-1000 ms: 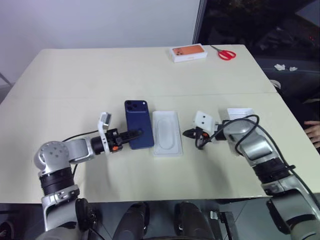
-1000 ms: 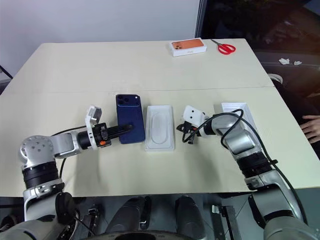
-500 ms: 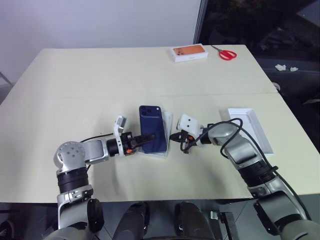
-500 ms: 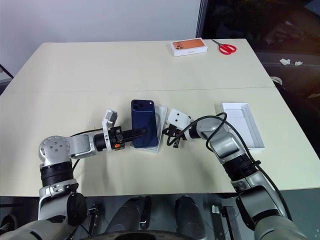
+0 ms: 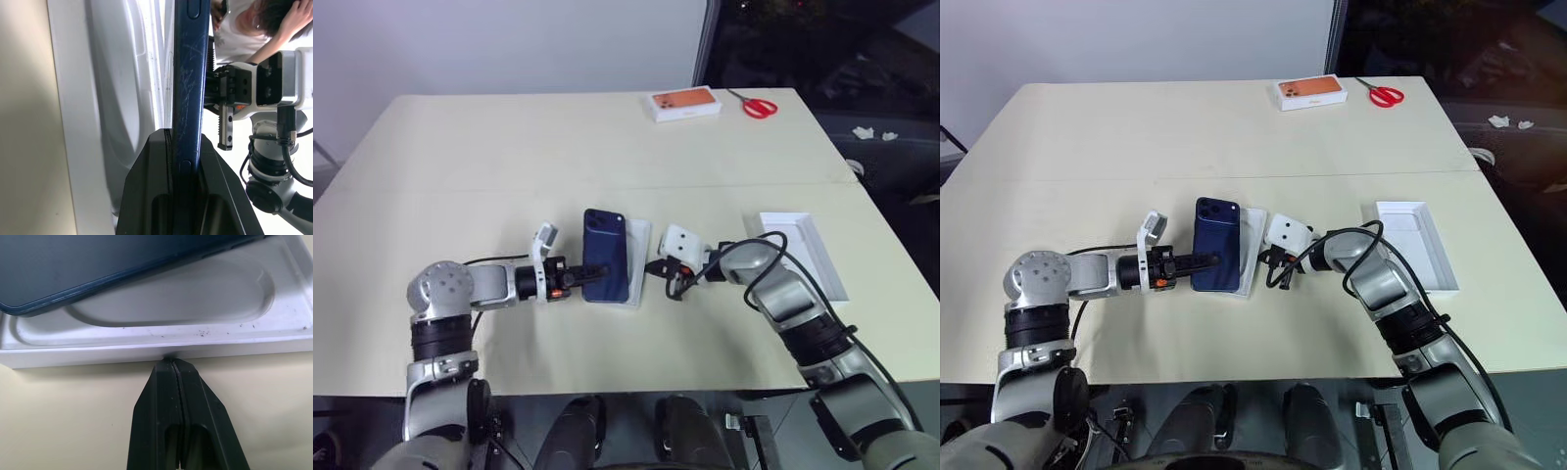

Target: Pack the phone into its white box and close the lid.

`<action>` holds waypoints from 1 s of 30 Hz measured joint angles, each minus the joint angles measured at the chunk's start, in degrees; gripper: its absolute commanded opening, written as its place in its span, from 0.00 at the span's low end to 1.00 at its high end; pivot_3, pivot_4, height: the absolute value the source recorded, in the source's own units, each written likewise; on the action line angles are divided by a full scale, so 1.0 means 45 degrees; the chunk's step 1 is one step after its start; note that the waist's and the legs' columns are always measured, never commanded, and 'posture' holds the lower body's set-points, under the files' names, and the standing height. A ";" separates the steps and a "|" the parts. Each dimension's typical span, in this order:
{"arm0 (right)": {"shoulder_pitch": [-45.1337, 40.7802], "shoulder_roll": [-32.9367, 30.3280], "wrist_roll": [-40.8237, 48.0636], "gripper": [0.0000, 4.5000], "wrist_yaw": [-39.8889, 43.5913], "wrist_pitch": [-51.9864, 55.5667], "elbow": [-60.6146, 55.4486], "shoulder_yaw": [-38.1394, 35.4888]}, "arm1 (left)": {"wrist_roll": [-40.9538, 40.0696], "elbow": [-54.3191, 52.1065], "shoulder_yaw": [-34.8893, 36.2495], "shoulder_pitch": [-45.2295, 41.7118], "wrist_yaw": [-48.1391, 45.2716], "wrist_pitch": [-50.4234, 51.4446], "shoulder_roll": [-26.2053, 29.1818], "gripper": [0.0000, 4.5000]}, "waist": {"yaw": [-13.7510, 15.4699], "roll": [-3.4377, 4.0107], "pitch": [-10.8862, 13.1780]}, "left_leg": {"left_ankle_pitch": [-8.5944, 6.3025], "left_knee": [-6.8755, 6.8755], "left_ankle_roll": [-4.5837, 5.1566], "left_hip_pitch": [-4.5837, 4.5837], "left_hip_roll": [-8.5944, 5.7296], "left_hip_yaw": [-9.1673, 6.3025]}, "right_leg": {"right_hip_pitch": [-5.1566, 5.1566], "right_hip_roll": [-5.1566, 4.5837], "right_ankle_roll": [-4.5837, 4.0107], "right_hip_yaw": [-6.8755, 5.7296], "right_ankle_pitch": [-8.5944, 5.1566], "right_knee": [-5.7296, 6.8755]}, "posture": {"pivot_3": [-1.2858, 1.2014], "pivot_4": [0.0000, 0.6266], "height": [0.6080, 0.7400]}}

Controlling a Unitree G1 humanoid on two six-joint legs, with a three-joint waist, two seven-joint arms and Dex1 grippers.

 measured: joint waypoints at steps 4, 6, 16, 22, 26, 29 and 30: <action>0.0000 0.0028 -0.0001 0.01 -0.0062 -0.0021 0.0005 0.0021 | 0.0350 0.0671 -0.0723 -0.0469 -0.0590 -0.0454 0.0154 0.00 | -0.0013 0.0000 0.0000 | 0.0000 0.0001 -0.0001 0.0000 -0.0002 0.0001 | -0.0001 -0.0001 0.0000 0.0000 0.0000 0.0000 | 0.52 0.24 1.00; 0.0001 0.0048 0.0002 0.01 -0.0098 -0.0031 0.0005 0.0033 | 0.0497 0.0993 -0.1024 -0.0532 -0.0845 -0.0709 0.0162 0.00 | -0.0031 0.0000 0.0000 | 0.0000 0.0000 -0.0001 0.0000 0.0000 0.0000 | -0.0003 0.0000 0.0000 0.0004 0.0000 0.0000 | 0.52 0.24 1.00; 0.0034 0.0044 0.0001 0.01 -0.0244 -0.0071 -0.0003 0.0037 | 0.0910 0.1641 -0.1451 -0.0868 -0.1518 -0.1190 0.0348 0.00 | -0.0020 0.0000 0.0000 | -0.0001 0.0005 0.0002 0.0000 -0.0001 -0.0001 | -0.0001 -0.0002 0.0000 0.0003 0.0000 0.0002 | 0.52 0.24 1.00; -0.0046 0.0425 0.0418 0.01 -0.0762 0.0478 0.0365 -0.0539 | 0.0670 0.1475 -0.0492 -0.0924 -0.1518 -0.1048 0.0468 0.00 | -0.0018 0.0001 0.0001 | -0.0001 0.0012 0.0002 -0.0008 -0.0001 -0.0001 | -0.0010 -0.0003 0.0000 0.0005 0.0000 0.0013 | 0.52 0.24 1.00; -0.0240 0.0233 0.0573 0.01 -0.0573 0.0650 0.0410 -0.0723 | 0.0408 0.1014 -0.0055 -0.0880 -0.1512 -0.0726 0.0593 0.00 | -0.0013 0.0001 0.0001 | -0.0005 0.0013 0.0009 -0.0011 -0.0010 -0.0001 | -0.0010 -0.0009 0.0000 0.0007 0.0000 0.0011 | 0.52 0.24 1.00; -0.0344 0.0227 0.1074 0.01 -0.0376 0.0974 0.0332 -0.1059 | 0.0251 0.0838 0.0480 -0.0804 -0.1487 -0.0588 0.0637 0.00 | -0.0020 0.0000 0.0002 | -0.0006 0.0015 0.0011 -0.0011 -0.0009 -0.0001 | -0.0010 -0.0009 0.0000 0.0006 0.0000 0.0013 | 0.52 0.24 1.00; -0.0436 0.0275 0.1377 0.01 -0.0357 0.1265 0.0195 -0.1257 | 0.0204 0.0839 0.0750 -0.0802 -0.1458 -0.0614 0.0737 0.00 | -0.0051 -0.0001 0.0004 | -0.0007 0.0014 0.0012 -0.0012 -0.0007 -0.0001 | -0.0017 -0.0006 0.0000 0.0008 0.0000 0.0018 | 0.52 0.24 1.00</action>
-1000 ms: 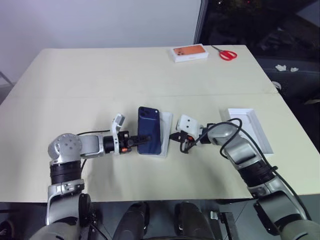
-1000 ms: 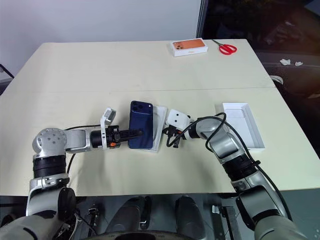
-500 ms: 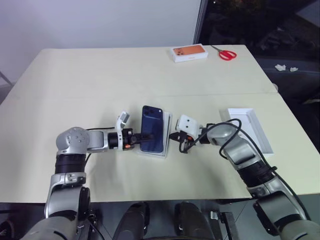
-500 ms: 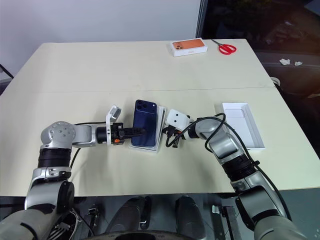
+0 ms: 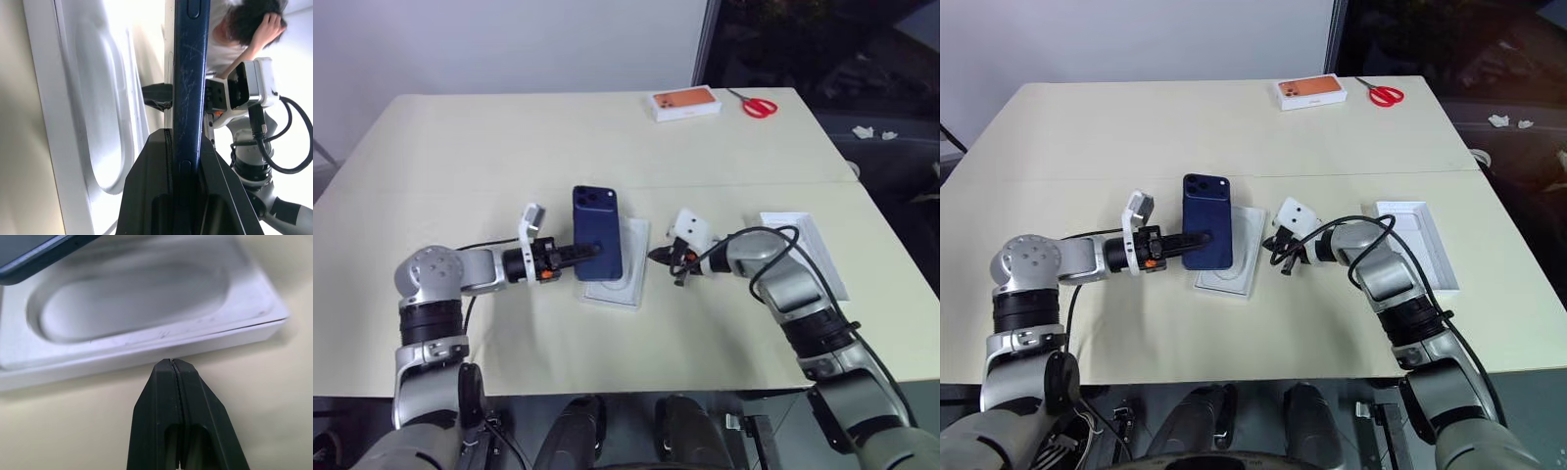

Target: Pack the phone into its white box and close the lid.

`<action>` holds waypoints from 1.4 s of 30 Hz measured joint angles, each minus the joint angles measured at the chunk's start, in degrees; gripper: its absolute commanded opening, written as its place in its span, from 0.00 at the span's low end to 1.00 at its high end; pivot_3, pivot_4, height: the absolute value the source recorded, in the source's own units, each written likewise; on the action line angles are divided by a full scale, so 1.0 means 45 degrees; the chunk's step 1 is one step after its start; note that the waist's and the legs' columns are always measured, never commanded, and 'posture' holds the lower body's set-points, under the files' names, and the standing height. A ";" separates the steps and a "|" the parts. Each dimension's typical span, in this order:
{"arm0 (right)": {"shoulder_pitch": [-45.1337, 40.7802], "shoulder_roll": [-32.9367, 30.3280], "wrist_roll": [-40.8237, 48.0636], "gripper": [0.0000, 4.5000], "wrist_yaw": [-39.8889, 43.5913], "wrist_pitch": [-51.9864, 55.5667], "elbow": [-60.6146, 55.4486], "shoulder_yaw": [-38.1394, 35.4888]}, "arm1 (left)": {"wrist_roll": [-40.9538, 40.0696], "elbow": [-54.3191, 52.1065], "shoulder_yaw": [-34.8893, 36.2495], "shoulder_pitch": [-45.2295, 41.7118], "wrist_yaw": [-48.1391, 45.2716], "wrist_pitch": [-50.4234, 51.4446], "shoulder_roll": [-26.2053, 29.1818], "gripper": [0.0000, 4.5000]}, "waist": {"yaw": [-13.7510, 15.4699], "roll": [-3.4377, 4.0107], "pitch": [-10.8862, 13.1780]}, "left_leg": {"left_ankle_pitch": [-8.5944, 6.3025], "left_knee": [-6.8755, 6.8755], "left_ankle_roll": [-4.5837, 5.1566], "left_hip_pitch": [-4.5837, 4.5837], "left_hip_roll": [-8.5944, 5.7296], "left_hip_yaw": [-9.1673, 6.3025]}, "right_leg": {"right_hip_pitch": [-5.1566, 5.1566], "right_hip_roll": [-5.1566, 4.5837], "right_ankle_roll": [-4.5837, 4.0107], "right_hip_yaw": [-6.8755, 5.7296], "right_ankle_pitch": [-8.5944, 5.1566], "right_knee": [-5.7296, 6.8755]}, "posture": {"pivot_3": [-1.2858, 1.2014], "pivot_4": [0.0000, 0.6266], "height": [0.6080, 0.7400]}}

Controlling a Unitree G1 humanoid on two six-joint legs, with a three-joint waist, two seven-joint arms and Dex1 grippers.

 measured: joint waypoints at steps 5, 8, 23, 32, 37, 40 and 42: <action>-0.0794 0.0341 0.1159 0.30 -0.0145 0.1272 -0.0997 -0.0765 | -0.0068 0.0001 0.1269 -0.0049 0.0235 -0.0287 0.0826 0.00 | -0.0007 0.0002 0.0002 | 0.0000 -0.0011 -0.0001 -0.0002 0.0013 -0.0001 | -0.0015 0.0009 0.0000 0.0001 0.0000 0.0004 | 0.52 0.24 1.00; -0.0866 0.0489 0.1313 0.64 -0.0300 0.1479 -0.1439 -0.0721 | -0.0227 -0.0006 0.1916 -0.0074 0.0273 -0.0375 0.1239 0.00 | 0.0034 0.0001 0.0002 | -0.0005 0.0000 0.0007 -0.0002 -0.0001 0.0000 | -0.0005 -0.0003 0.0000 0.0002 0.0000 0.0000 | 0.52 0.24 1.00; -0.1210 0.2660 -0.1417 0.00 -0.3044 -0.0558 0.0380 0.2329 | -0.0549 -0.0445 0.2950 0.0982 0.0726 -0.0619 0.1832 0.00 | 0.0029 0.0000 0.0002 | -0.0001 0.0008 0.0000 -0.0003 -0.0009 0.0001 | -0.0018 -0.0006 -0.0001 0.0006 0.0001 0.0012 | 0.52 0.24 1.00; -0.0901 0.1413 -0.2601 0.00 -0.1801 -0.2214 0.0576 0.3330 | -0.0940 -0.0962 0.2980 0.1216 0.1136 -0.0587 0.1574 0.00 | -0.0066 -0.0002 0.0001 | -0.0002 0.0003 0.0001 -0.0003 0.0004 0.0005 | -0.0018 0.0008 -0.0001 0.0010 0.0001 0.0018 | 0.52 0.24 1.00; -0.0390 0.1576 -0.2518 0.00 -0.1117 -0.2246 -0.0127 0.3515 | -0.1031 -0.0964 0.2966 0.1216 0.1236 -0.0588 0.1575 0.00 | -0.0046 -0.0002 0.0001 | -0.0002 0.0008 0.0001 -0.0002 0.0005 0.0004 | -0.0016 0.0009 -0.0001 0.0010 0.0000 0.0021 | 0.52 0.24 1.00; -0.0378 0.1734 -0.2494 0.00 -0.1007 -0.2163 -0.0132 0.3518 | -0.1033 -0.0964 0.2928 0.1215 0.1243 -0.0597 0.1575 0.00 | -0.0020 -0.0002 0.0001 | -0.0001 0.0009 0.0001 -0.0002 0.0002 0.0003 | -0.0016 0.0006 -0.0001 0.0009 0.0001 0.0022 | 0.52 0.24 1.00; -0.0344 0.1669 -0.2460 0.00 -0.0744 -0.2119 -0.0204 0.3517 | -0.1033 -0.0963 0.2907 0.1216 0.1243 -0.0612 0.1577 0.00 | -0.0011 -0.0003 0.0001 | -0.0002 0.0009 0.0001 -0.0002 0.0000 0.0004 | -0.0014 0.0004 -0.0001 0.0009 0.0000 0.0020 | 0.52 0.24 1.00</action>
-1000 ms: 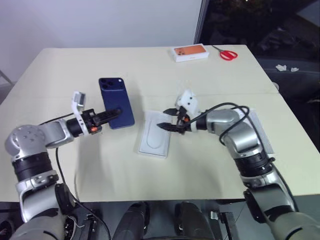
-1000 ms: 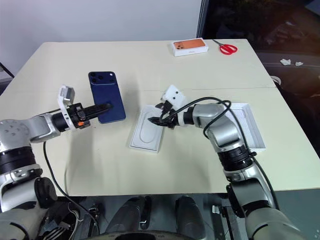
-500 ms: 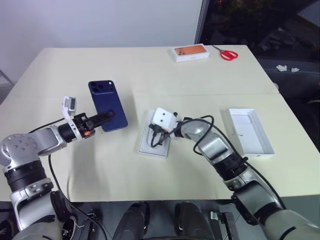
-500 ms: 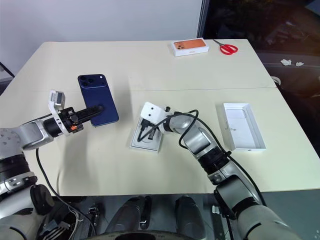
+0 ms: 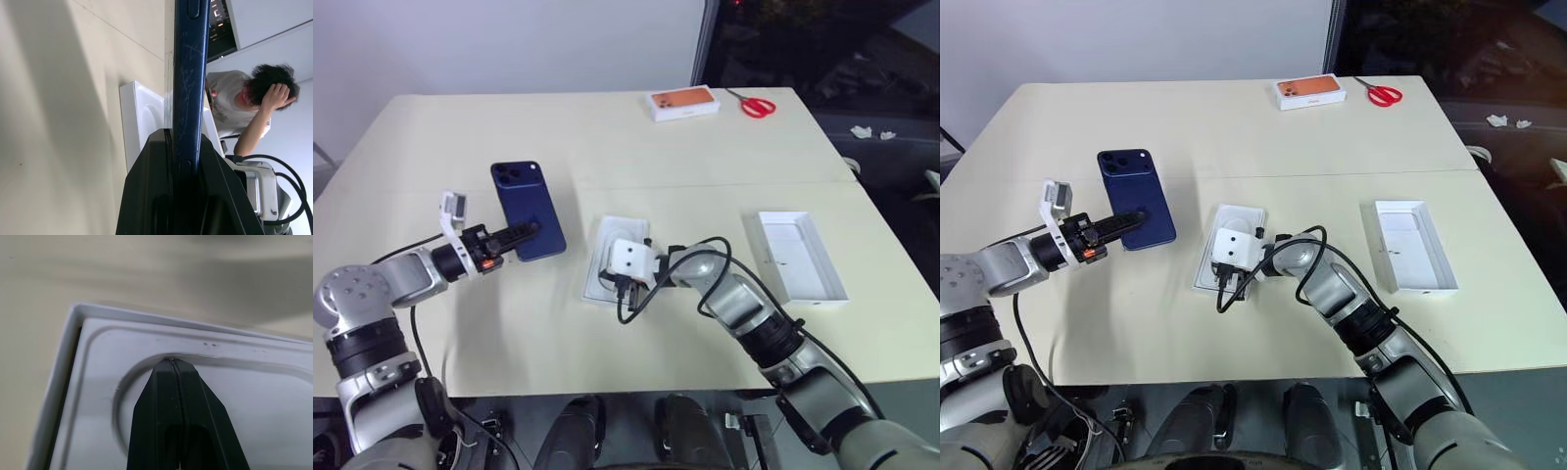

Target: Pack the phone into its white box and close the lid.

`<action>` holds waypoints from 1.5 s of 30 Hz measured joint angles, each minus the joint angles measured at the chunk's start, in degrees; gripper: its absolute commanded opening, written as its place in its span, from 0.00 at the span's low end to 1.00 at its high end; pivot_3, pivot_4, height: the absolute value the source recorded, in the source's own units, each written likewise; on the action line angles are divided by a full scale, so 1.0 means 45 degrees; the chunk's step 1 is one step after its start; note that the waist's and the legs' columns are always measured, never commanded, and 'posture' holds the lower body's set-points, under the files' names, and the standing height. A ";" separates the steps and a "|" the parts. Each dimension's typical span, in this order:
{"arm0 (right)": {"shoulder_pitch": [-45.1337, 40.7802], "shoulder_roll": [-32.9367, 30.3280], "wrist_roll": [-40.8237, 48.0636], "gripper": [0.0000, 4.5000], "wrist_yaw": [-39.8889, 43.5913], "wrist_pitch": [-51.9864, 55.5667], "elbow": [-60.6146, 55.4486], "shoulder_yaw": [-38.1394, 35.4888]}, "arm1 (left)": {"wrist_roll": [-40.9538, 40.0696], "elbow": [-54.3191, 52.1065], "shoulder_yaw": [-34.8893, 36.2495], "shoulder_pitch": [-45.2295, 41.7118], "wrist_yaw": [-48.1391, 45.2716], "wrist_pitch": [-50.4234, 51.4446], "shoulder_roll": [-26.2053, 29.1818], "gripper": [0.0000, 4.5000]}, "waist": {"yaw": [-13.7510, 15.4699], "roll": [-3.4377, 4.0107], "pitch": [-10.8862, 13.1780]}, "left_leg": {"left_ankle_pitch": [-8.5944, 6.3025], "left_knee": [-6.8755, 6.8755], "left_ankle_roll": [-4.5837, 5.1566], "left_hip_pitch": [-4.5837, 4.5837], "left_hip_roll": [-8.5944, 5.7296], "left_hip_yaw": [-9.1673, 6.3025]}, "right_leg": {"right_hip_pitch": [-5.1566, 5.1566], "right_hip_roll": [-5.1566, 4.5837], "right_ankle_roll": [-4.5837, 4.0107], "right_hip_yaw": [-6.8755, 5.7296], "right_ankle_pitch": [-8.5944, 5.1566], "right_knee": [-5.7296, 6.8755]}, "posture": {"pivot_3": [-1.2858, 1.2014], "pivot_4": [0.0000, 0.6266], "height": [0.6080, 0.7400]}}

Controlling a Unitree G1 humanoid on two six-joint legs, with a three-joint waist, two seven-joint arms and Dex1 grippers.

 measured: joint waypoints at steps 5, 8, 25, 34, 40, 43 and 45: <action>0.0377 -0.0241 0.0137 0.00 0.0723 0.0461 -0.0801 0.0092 | 0.0000 0.0000 -0.0021 -0.0004 0.0013 -0.0025 0.0005 0.00 | 0.0007 0.0000 0.0000 | 0.0000 0.0001 0.0001 0.0000 -0.0001 -0.0001 | 0.0000 -0.0001 0.0000 -0.0001 0.0000 0.0001 | 0.52 0.24 1.00; 0.0415 -0.0349 0.0121 0.00 0.0997 0.0596 -0.1113 0.0242 | 0.0000 0.0000 -0.0049 -0.0053 0.0031 -0.0031 0.0005 0.00 | -0.0009 0.0000 0.0000 | -0.0002 -0.0001 0.0003 0.0000 0.0001 -0.0001 | -0.0002 0.0001 0.0000 -0.0001 0.0000 0.0002 | 0.52 0.24 1.00; -0.0478 0.0236 0.1879 0.51 0.1168 0.2195 -0.0904 -0.1607 | 0.0007 0.0092 -0.0116 -0.0209 0.0071 -0.0298 0.0005 0.00 | 0.0024 -0.0001 -0.0001 | -0.0001 0.0001 0.0002 0.0000 -0.0001 -0.0002 | 0.0001 -0.0003 0.0000 -0.0002 0.0000 0.0001 | 0.52 0.24 1.00; 0.0177 -0.1597 0.3042 0.51 0.3295 0.3316 -0.2680 -0.0639 | 0.0010 0.0097 -0.0141 -0.0209 0.0076 -0.0416 0.0007 0.00 | 0.0035 -0.0002 0.0000 | -0.0031 0.0004 0.0053 -0.0001 -0.0006 -0.0002 | 0.0004 -0.0009 0.0000 -0.0003 0.0000 -0.0001 | 0.52 0.24 1.00; 0.0370 -0.1705 0.2228 0.51 0.2880 0.2357 -0.2400 0.0163 | 0.0008 0.0098 -0.0247 -0.0208 0.0074 -0.0423 0.0009 0.00 | -0.0004 -0.0003 -0.0001 | -0.0020 0.0003 0.0034 0.0000 0.0000 -0.0001 | -0.0002 -0.0004 0.0000 -0.0002 0.0000 0.0005 | 0.52 0.24 1.00; 0.0365 -0.1489 0.1775 0.51 0.2518 0.1893 -0.2037 0.0403 | 0.0005 0.0097 -0.0249 -0.0208 0.0069 -0.0424 0.0020 0.00 | 0.0021 -0.0003 0.0000 | -0.0018 0.0005 0.0030 -0.0001 -0.0002 0.0000 | -0.0002 -0.0006 0.0000 -0.0001 0.0000 0.0005 | 0.52 0.24 1.00; 0.0365 -0.1469 0.1693 0.51 0.2477 0.1802 -0.2034 0.0429 | 0.0006 0.0099 -0.0249 -0.0209 0.0069 -0.0424 0.0024 0.00 | 0.0032 -0.0005 -0.0001 | -0.0013 0.0007 0.0022 -0.0001 -0.0002 -0.0001 | 0.0001 -0.0007 0.0000 -0.0002 0.0000 0.0004 | 0.52 0.24 1.00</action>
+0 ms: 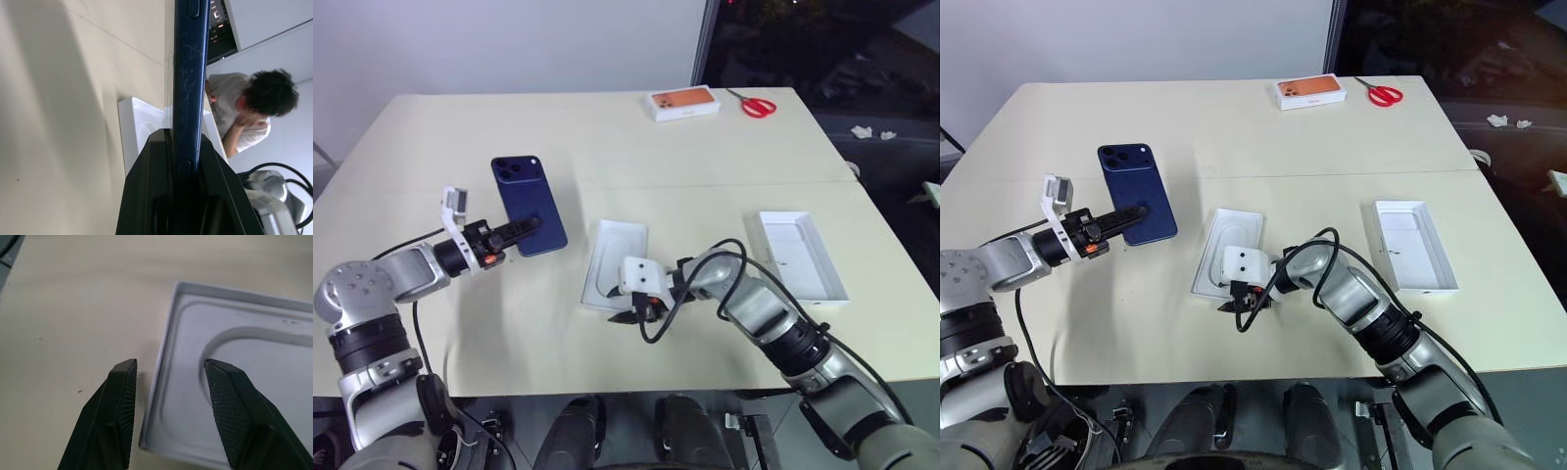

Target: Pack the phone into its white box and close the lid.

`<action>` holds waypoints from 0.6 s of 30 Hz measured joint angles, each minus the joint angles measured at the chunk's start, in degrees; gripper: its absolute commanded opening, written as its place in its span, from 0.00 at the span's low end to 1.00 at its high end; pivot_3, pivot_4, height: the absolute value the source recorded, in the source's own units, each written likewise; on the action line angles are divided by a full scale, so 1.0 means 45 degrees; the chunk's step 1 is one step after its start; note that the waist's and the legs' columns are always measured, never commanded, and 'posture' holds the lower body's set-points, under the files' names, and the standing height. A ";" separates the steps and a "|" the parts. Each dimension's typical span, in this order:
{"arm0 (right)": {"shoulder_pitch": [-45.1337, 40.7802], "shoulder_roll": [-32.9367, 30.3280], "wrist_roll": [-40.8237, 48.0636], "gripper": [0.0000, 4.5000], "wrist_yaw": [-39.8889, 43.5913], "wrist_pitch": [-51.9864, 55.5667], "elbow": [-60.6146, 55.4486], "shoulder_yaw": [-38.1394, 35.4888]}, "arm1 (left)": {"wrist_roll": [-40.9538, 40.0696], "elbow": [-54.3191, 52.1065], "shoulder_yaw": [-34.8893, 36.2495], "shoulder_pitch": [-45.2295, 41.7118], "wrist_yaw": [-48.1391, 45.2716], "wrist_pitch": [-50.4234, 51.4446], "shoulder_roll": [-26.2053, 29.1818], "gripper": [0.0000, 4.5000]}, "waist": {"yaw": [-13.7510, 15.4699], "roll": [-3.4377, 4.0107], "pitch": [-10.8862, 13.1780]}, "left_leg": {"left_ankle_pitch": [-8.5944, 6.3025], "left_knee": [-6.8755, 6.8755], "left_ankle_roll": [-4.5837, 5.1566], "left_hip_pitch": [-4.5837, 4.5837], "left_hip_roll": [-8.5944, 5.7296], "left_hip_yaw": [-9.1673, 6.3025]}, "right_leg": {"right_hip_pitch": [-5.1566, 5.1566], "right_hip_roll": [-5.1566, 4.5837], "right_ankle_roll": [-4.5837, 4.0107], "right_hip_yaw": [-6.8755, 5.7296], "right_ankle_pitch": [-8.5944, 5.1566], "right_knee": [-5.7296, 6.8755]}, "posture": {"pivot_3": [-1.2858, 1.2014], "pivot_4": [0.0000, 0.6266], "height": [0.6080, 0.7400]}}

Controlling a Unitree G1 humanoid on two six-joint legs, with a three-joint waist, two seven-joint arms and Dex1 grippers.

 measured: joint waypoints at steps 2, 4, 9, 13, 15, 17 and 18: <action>0.0000 -0.0010 -0.0123 0.51 -0.0010 -0.0104 0.0003 0.0002 | 0.0000 0.0000 0.0000 0.0000 0.0000 0.0001 0.0001 0.00 | 0.0008 0.0000 0.0000 | 0.0001 0.0002 -0.0001 0.0000 -0.0001 0.0000 | 0.0002 -0.0001 0.0000 -0.0001 0.0000 -0.0001 | 0.52 0.24 1.00; 0.0002 -0.0017 -0.0206 0.51 0.0013 -0.0256 0.0009 0.0019 | 0.0000 0.0000 0.0000 0.0000 0.0000 0.0000 0.0001 0.00 | 0.0007 0.0000 0.0000 | 0.0000 0.0002 0.0000 0.0000 -0.0001 0.0000 | 0.0002 -0.0001 0.0000 -0.0001 0.0000 -0.0001 | 0.52 0.24 1.00; 0.0021 -0.0059 -0.0368 0.33 0.0106 -0.0647 0.0067 0.0129 | 0.0000 -0.0001 -0.0001 0.0002 0.0003 0.0001 -0.0001 0.00 | 0.0005 0.0000 0.0000 | 0.0000 0.0001 0.0000 0.0000 -0.0001 0.0000 | 0.0001 -0.0001 0.0000 -0.0001 0.0000 0.0000 | 0.52 0.24 1.00; -0.0021 -0.0027 -0.0468 0.14 0.0071 -0.0840 0.0108 0.0033 | -0.0005 -0.0006 -0.0001 0.0001 0.0011 0.0003 -0.0020 0.00 | -0.0047 -0.0003 -0.0002 | -0.0001 -0.0002 0.0001 0.0004 0.0006 -0.0001 | 0.0001 0.0007 0.0000 -0.0001 0.0000 0.0002 | 0.52 0.24 1.00; -0.0022 0.0009 -0.0476 0.14 0.0048 -0.0868 0.0176 0.0011 | -0.0007 -0.0015 -0.0001 0.0002 0.0012 0.0004 -0.0024 0.00 | -0.0050 -0.0003 -0.0002 | 0.0000 -0.0001 0.0000 0.0005 0.0006 0.0000 | 0.0001 0.0007 0.0000 0.0000 0.0000 0.0004 | 0.52 0.24 1.00; -0.0032 0.0026 -0.0473 0.14 0.0058 -0.0868 0.0204 0.0000 | -0.0007 -0.0028 -0.0001 0.0003 0.0015 0.0006 -0.0023 0.00 | -0.0042 -0.0003 -0.0003 | 0.0000 0.0001 0.0001 0.0005 0.0006 0.0000 | 0.0003 0.0007 0.0000 0.0000 0.0000 0.0004 | 0.52 0.24 1.00; -0.0038 0.0027 -0.0475 0.14 0.0062 -0.0869 0.0211 -0.0002 | -0.0008 -0.0031 -0.0001 0.0003 0.0019 0.0006 -0.0023 0.00 | -0.0038 -0.0003 -0.0003 | -0.0001 0.0001 0.0001 0.0005 0.0006 0.0000 | 0.0003 0.0007 0.0000 0.0000 0.0000 0.0004 | 0.52 0.24 1.00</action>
